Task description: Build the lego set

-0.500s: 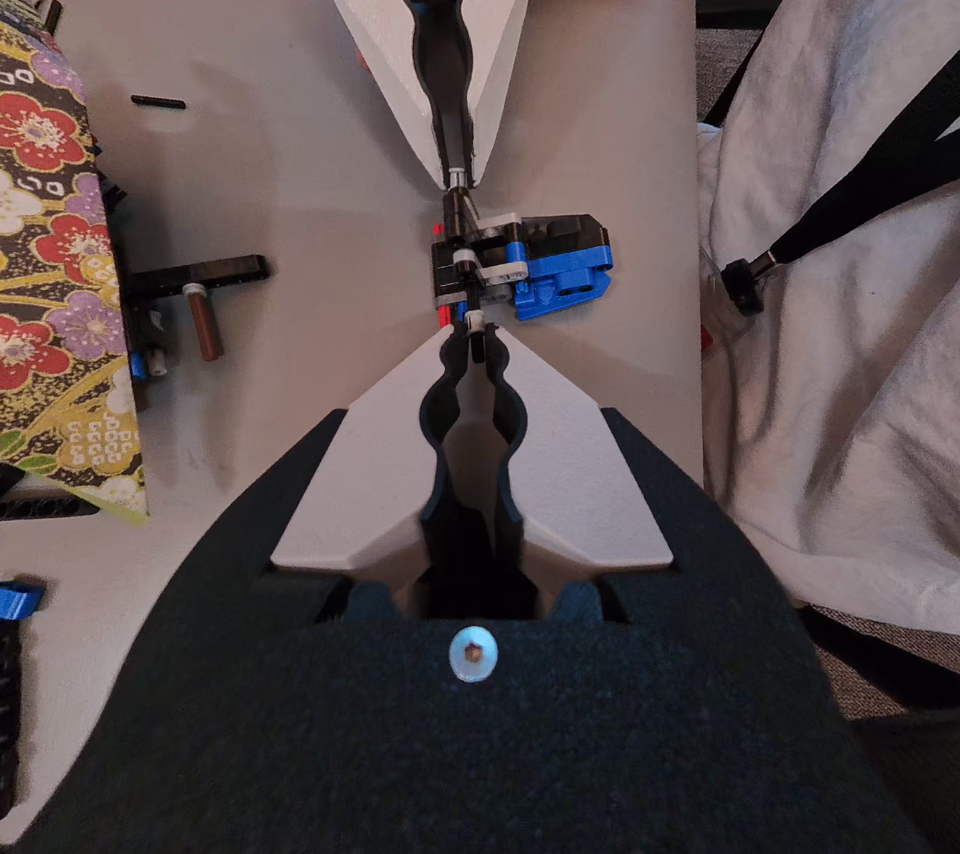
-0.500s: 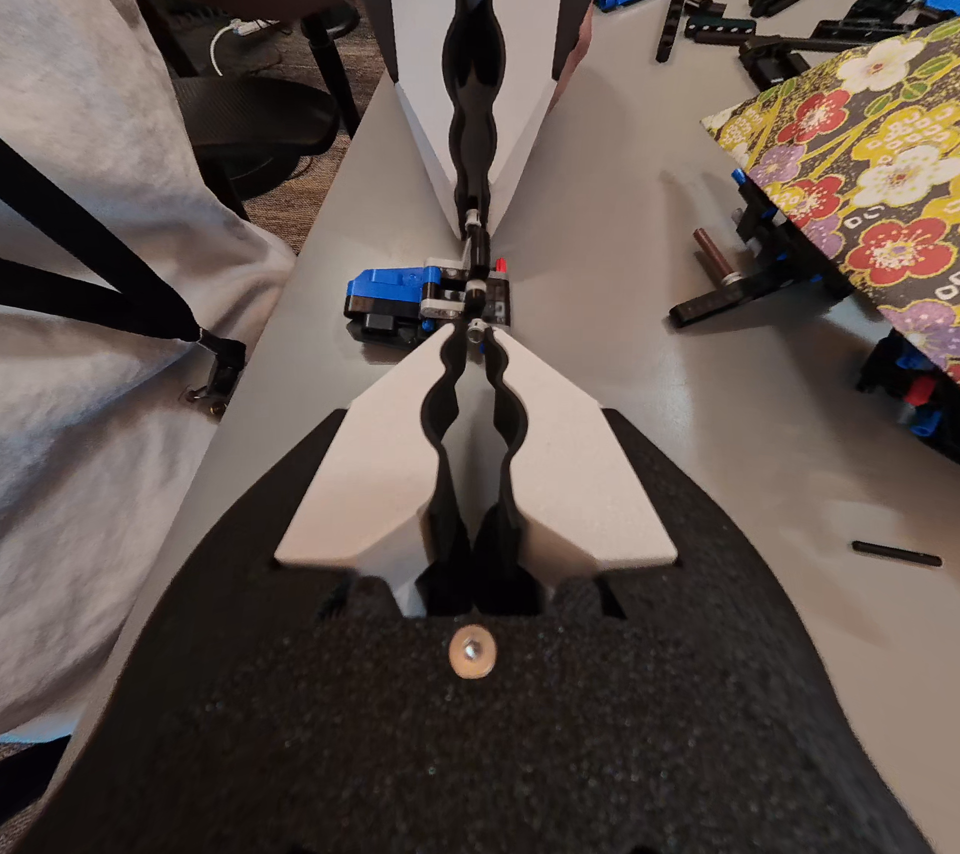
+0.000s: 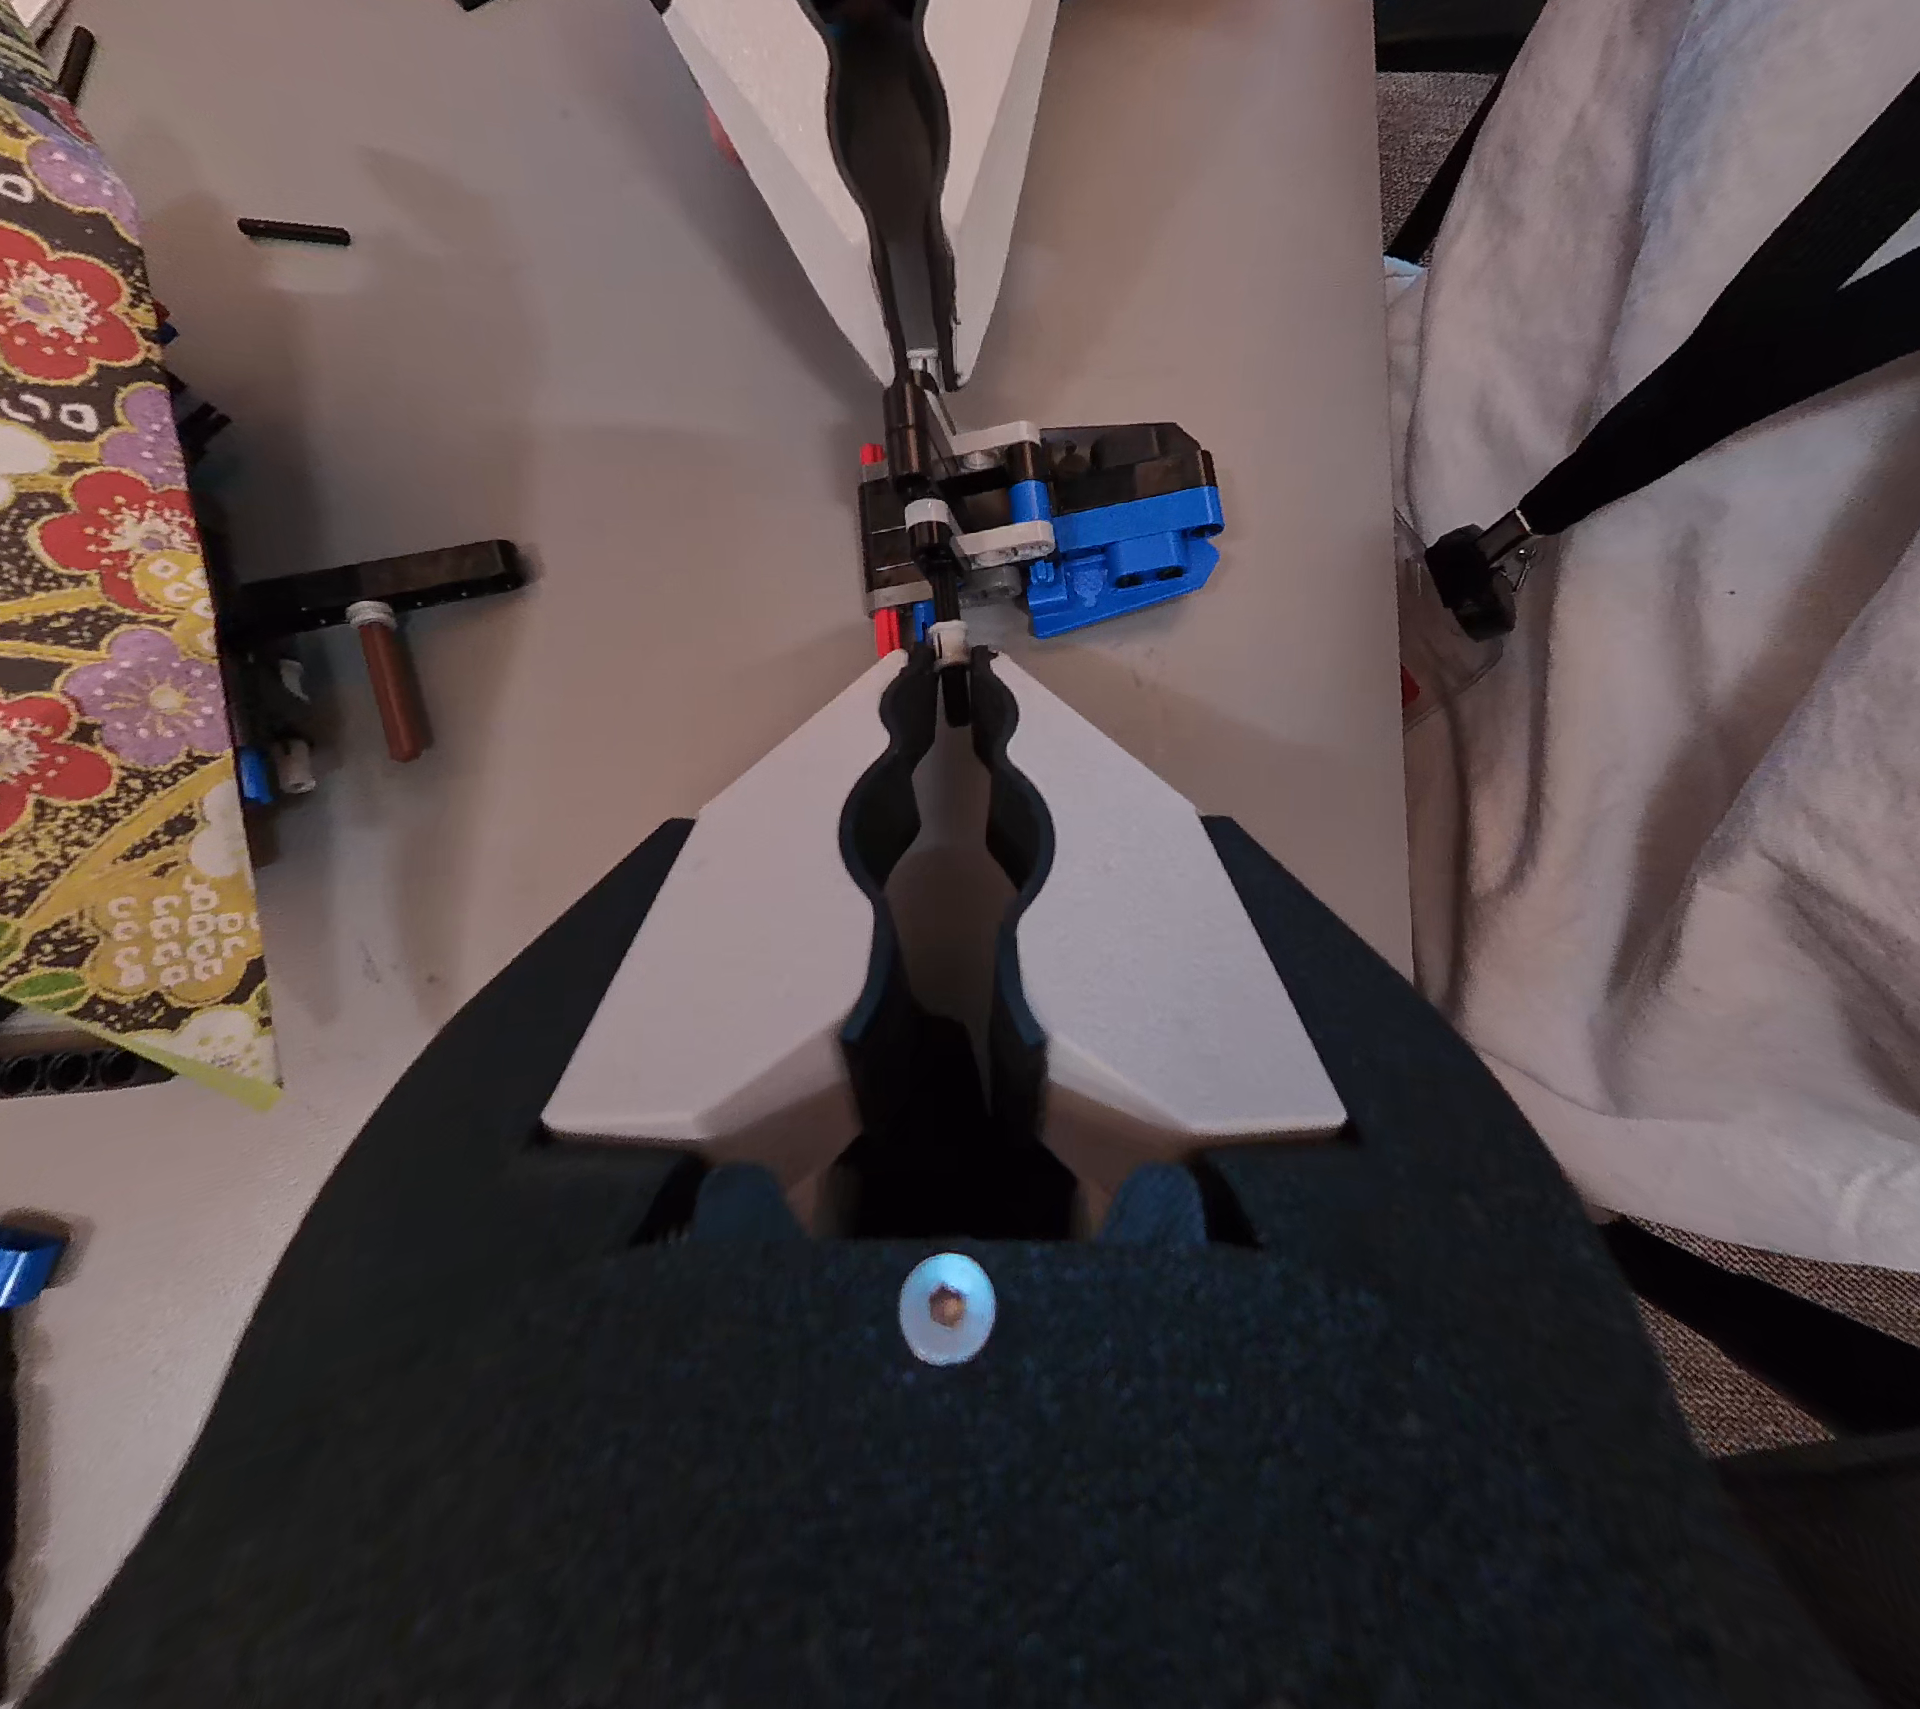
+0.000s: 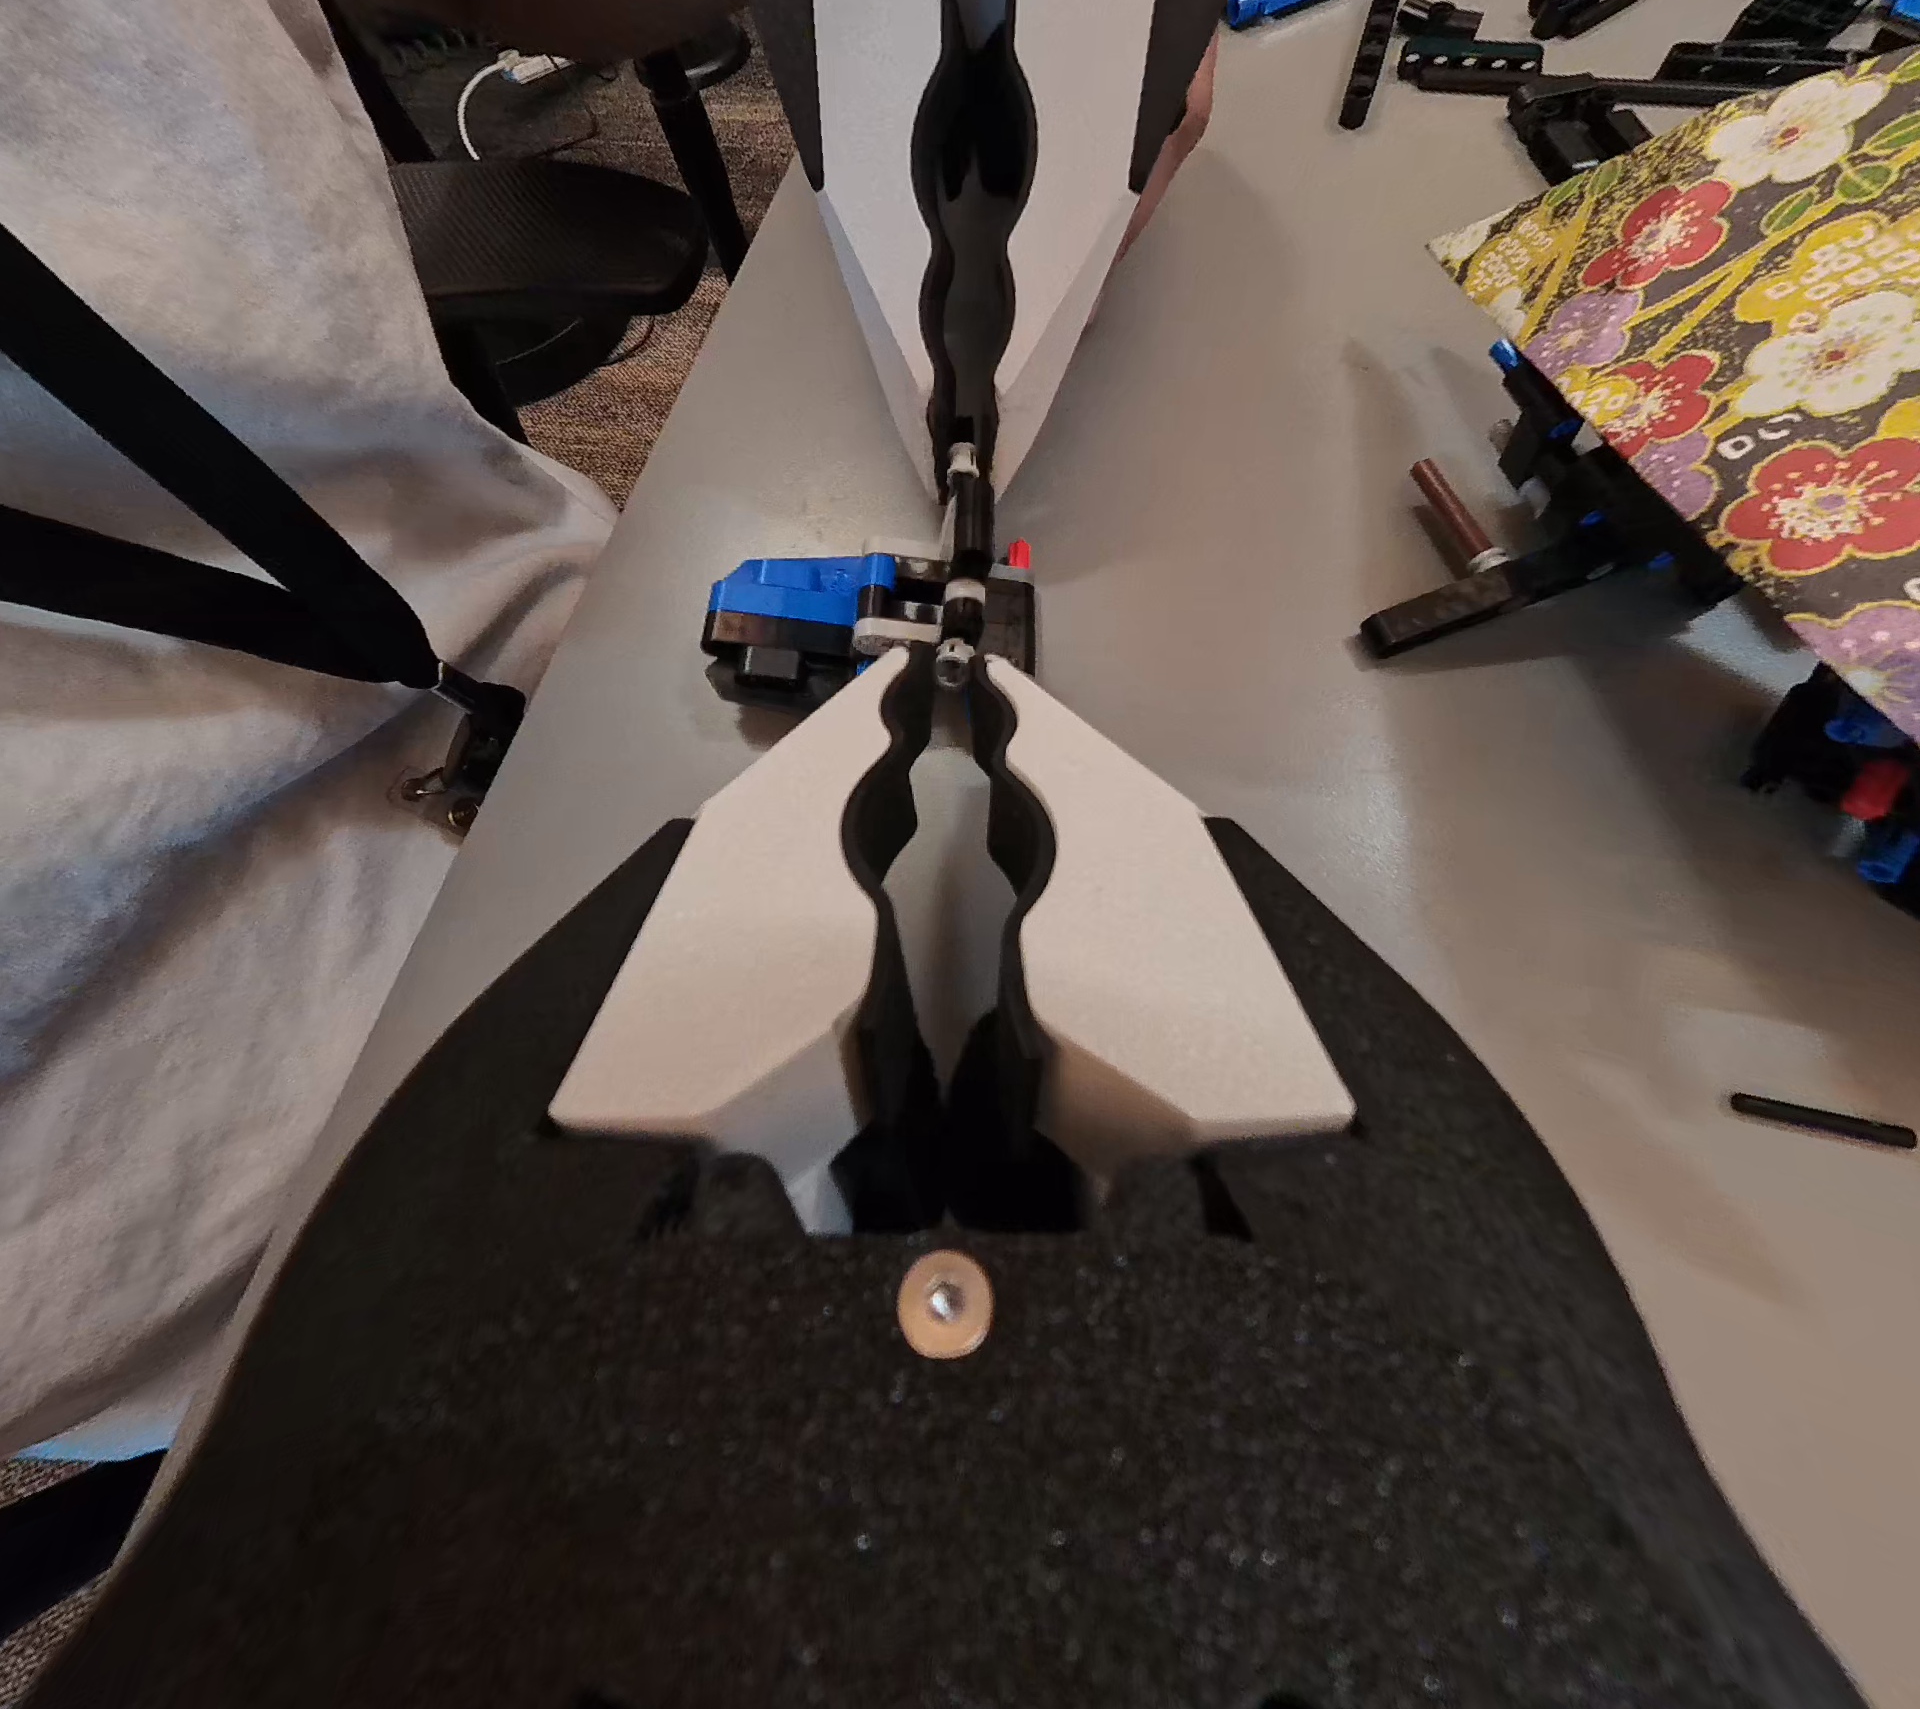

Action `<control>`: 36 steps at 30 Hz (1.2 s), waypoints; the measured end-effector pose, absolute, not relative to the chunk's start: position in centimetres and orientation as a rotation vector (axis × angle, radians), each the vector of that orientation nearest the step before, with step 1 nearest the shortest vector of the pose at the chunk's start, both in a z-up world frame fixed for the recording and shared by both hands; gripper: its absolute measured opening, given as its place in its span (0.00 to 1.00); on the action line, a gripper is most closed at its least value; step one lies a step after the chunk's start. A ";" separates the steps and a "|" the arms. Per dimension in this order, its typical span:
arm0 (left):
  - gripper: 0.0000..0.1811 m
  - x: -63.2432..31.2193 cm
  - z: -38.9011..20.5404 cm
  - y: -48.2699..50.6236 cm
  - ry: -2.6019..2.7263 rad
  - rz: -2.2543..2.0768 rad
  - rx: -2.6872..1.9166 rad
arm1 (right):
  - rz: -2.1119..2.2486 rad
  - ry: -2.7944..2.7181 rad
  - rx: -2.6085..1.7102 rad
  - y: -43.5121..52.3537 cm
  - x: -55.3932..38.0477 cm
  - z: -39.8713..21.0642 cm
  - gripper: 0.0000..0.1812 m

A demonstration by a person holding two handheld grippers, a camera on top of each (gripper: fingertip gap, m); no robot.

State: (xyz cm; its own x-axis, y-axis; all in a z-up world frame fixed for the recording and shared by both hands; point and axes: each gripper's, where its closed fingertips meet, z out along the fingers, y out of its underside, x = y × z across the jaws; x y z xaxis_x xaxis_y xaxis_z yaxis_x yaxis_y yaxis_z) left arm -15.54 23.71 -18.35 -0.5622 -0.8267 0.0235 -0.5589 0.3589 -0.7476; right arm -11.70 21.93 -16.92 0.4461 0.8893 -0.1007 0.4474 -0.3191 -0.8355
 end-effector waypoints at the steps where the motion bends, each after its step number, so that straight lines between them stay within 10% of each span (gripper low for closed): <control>1: 0.02 -15.6 -18.3 23.7 2.270 -1.037 -1.213 | 0.736 -1.121 -1.936 22.0 -11.7 -16.9 0.03; 36: 0.02 -13.8 -11.6 22.6 1.871 -1.589 -1.146 | 0.886 -0.898 -1.376 22.5 -10.9 -7.7 0.03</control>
